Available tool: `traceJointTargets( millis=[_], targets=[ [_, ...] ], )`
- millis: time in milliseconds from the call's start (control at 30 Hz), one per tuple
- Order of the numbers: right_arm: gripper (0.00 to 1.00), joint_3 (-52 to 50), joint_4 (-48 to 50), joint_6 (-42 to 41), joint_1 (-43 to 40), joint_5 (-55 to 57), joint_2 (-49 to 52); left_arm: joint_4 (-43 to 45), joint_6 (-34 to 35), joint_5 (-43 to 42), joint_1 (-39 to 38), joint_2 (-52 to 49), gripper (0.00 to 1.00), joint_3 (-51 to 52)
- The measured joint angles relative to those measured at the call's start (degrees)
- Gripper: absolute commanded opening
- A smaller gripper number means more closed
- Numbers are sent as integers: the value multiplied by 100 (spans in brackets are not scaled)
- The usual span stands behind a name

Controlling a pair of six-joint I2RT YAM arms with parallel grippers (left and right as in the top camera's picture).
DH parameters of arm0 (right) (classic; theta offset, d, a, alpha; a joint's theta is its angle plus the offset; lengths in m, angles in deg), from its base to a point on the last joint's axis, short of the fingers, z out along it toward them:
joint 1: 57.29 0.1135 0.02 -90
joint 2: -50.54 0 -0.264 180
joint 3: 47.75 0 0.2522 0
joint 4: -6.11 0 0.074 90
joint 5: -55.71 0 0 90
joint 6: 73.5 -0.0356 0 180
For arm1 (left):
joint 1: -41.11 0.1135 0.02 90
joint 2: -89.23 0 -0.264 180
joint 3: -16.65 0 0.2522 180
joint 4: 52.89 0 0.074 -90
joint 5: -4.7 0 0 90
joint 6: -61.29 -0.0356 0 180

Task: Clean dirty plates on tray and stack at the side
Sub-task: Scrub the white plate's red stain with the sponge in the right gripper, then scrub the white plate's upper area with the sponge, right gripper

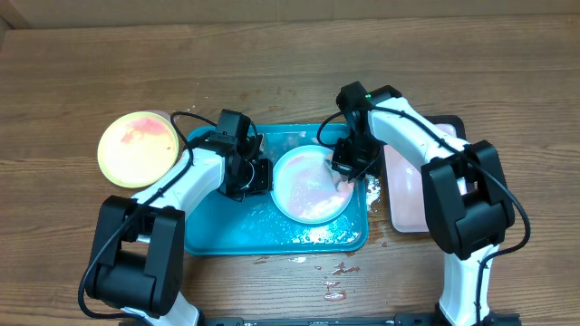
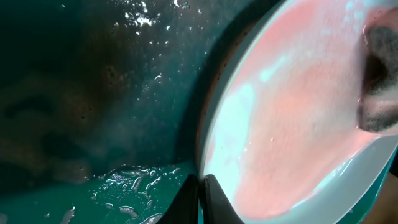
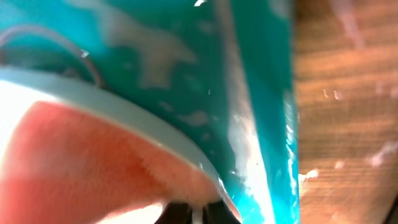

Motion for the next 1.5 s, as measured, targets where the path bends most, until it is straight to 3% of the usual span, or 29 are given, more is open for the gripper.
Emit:
traceJointTargets(
  millis=[200,433,633,933,1267,1500],
  targets=[
    [4,17,264,874,402,227,4,-22,-2,94,15,0,4,0],
    [4,28,1001,815,1145,48,4,-57,-22,363,127,0,4,0],
    [4,28,1316,205,1521,-157,7,-63,-50,431,131,0,5,0],
    [4,26,1910,-1309,1193,-385,76,-70,-85,431,131,0,4,0],
    [4,87,859,-1941,317,-199,76,-70,-103,431,131,0,5,0],
    [4,122,295,-1115,413,-94,76,-68,-105,431,131,0,5,0]
  ],
)
